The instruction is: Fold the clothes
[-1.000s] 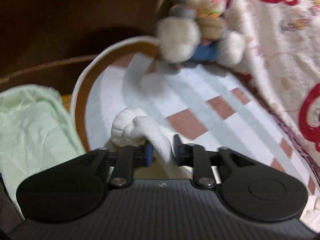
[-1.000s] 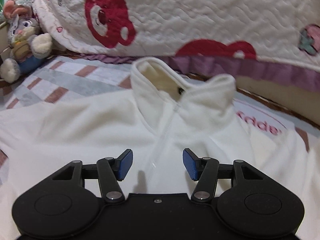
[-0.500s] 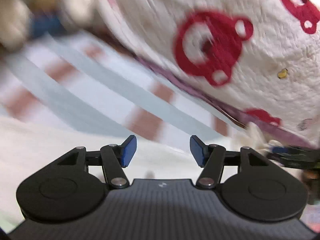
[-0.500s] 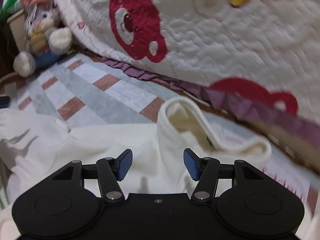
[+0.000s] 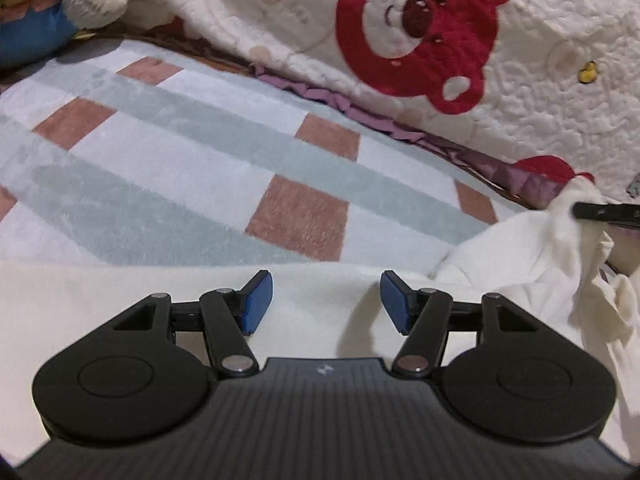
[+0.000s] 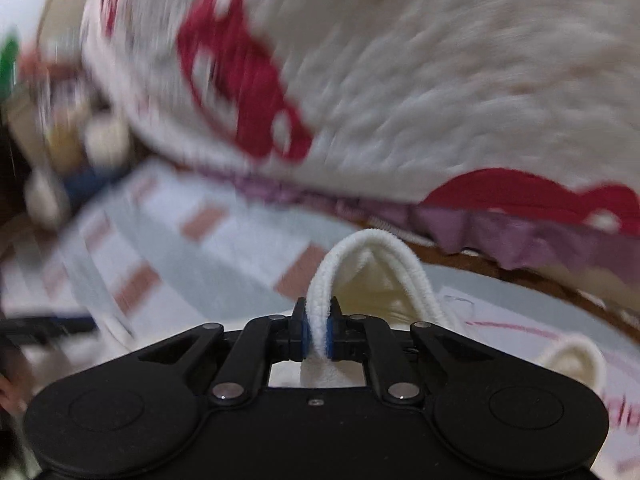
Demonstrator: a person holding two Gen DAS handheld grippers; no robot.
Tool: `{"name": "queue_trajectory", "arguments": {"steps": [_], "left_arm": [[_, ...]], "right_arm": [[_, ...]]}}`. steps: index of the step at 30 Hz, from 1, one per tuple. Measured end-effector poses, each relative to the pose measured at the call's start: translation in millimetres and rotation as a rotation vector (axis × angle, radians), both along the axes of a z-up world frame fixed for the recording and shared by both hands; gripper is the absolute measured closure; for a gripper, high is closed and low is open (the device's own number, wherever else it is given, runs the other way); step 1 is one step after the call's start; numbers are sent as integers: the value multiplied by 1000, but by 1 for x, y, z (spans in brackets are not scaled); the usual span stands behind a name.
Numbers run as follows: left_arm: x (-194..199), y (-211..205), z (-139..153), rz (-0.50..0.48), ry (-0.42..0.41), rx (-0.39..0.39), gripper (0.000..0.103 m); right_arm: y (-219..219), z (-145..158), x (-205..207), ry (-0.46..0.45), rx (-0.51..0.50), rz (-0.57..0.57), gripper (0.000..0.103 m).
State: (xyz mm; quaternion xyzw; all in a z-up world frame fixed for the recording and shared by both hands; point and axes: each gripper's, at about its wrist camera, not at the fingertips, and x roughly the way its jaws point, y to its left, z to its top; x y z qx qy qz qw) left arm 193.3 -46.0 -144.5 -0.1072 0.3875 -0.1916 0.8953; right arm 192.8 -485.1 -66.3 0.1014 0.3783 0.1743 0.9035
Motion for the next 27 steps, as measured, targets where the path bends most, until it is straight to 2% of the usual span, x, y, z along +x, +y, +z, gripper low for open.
{"name": "queue_trajectory", "arguments": {"steps": [3,5,11,13,18,20,23,25,27], "left_arm": [[-3,-12,3,-60,-46,36,42],[-5,-22,3,-110,-52,43,41],[-17,-52,-7,-230,-65,109,32],[-21,-59,-6,-253,-80,152,32],[-20,-58,-3,-242,-64,165,25],[-19,-57,-1,-215,-85,180,25],[-20,-52,6,-87,-174,222,25],[-19,-50,10,-42,-224,250,25],[-11,-43,11,-34,-189,216,25]], "right_arm": [[-32,1,-26,-19,49,-48,93],[-48,-8,-33,1,51,-89,93],[-53,-23,-28,3,114,-94,93],[-51,-23,-27,1,122,-56,93],[-47,-22,-38,5,53,31,93],[-52,-23,-46,0,68,23,93],[-60,-29,-55,10,66,-7,93],[-60,-32,-57,18,27,-8,93],[-55,-33,-59,12,-20,1,93]]}}
